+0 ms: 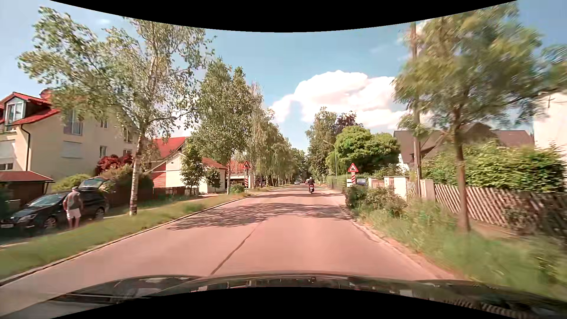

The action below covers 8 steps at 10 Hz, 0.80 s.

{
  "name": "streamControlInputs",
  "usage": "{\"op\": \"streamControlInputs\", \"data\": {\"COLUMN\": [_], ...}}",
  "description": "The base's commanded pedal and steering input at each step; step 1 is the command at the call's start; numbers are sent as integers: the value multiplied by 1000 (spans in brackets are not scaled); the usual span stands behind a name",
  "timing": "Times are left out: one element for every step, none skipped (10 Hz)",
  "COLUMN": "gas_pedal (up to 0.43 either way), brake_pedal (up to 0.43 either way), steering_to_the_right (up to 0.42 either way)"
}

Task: Follow the waypoints while adhering to traffic rules and regulations

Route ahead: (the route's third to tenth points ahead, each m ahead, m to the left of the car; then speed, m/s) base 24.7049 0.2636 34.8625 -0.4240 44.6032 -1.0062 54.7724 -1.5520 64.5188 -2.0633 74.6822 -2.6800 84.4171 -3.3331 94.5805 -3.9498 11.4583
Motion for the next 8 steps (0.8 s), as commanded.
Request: {"op": "streamControlInputs", "data": {"gas_pedal": [228,228,220,209,189,177,157,150], "brake_pedal": [12,12,12,12,12,12,12,12], "steering_to_the_right": [11,13,15,15,15,15,15,15]}}
